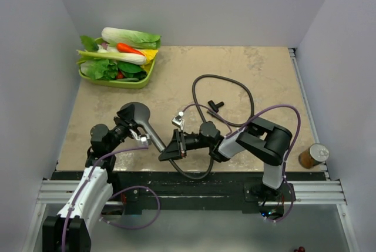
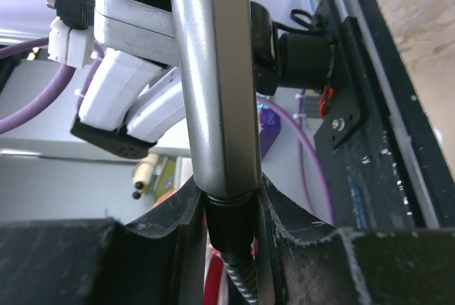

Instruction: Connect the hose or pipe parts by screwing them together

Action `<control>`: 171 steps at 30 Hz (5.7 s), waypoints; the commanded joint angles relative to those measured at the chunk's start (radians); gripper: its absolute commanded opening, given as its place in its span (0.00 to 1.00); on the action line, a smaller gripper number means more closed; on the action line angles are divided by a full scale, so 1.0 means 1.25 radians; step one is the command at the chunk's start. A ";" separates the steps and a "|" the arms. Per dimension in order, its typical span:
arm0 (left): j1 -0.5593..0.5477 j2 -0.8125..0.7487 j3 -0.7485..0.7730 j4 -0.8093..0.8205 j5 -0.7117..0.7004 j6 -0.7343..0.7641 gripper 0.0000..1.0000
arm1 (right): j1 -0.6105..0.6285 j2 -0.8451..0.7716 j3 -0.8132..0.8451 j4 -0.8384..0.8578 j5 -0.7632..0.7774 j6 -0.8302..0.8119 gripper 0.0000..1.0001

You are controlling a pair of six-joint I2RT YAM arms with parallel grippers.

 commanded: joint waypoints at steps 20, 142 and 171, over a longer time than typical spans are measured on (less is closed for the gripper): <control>-0.010 -0.018 0.046 0.107 0.021 -0.125 0.00 | -0.030 -0.387 0.343 -1.228 0.314 -0.867 0.99; -0.010 -0.029 0.052 0.139 0.027 -0.129 0.00 | 0.221 -0.472 0.459 -1.414 0.822 -0.971 0.92; -0.010 -0.045 0.044 0.133 0.026 -0.136 0.00 | 0.409 -0.251 0.580 -1.391 1.108 -1.003 0.11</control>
